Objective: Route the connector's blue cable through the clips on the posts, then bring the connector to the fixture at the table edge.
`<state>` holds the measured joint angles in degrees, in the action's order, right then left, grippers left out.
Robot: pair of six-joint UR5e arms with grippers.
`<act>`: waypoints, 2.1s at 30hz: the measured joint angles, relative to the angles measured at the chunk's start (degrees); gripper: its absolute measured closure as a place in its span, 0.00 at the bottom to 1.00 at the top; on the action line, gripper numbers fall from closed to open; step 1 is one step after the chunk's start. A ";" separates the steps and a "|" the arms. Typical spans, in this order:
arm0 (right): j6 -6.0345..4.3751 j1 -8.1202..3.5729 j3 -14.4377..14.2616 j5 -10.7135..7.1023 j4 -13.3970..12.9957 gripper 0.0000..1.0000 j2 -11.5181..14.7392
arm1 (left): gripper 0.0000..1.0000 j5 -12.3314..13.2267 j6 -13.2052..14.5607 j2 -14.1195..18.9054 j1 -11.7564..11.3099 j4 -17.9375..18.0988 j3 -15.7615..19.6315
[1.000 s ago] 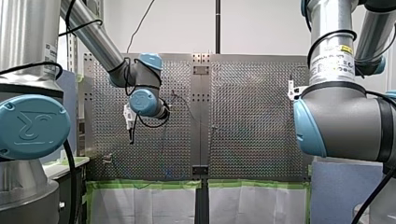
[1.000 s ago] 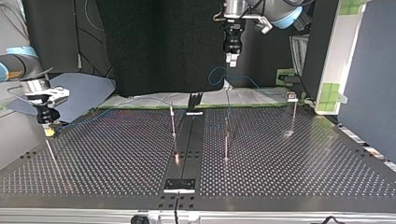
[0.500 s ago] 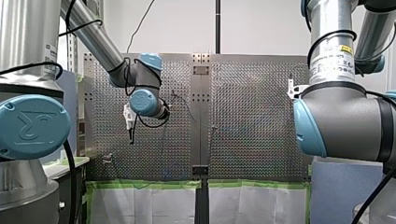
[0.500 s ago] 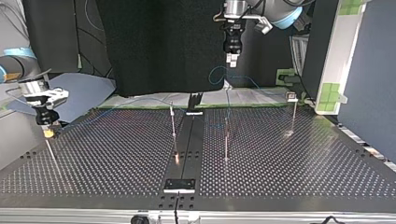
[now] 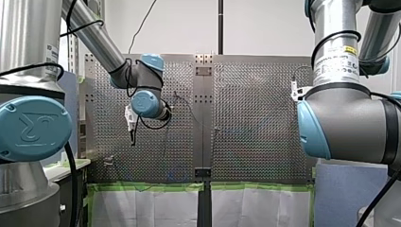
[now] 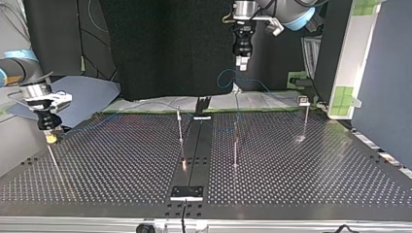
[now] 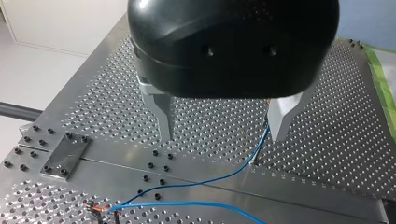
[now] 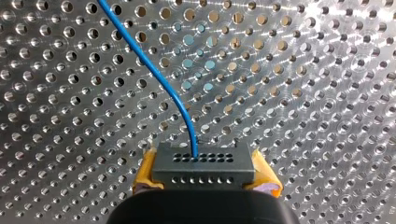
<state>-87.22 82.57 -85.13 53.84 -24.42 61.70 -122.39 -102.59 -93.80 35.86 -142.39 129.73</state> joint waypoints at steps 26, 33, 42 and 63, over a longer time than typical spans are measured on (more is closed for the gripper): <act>0.38 0.05 -0.01 -0.04 -1.36 1.00 -0.45 | 0.00 0.02 0.02 -0.01 -0.34 0.02 0.04; 0.53 0.09 0.02 -0.05 -1.92 1.00 -0.53 | 0.00 0.01 0.02 -0.01 -0.33 0.00 0.06; 0.54 0.15 0.11 -0.05 -2.25 1.00 -0.71 | 0.00 0.00 0.02 -0.01 -0.33 -0.01 0.04; 0.32 0.33 0.13 0.54 -2.63 0.44 -1.10 | 0.00 0.00 0.02 -0.02 -0.33 -0.01 0.05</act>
<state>-86.90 82.90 -85.00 54.38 -27.05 60.60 -122.39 -102.56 -93.82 35.53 -142.39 129.77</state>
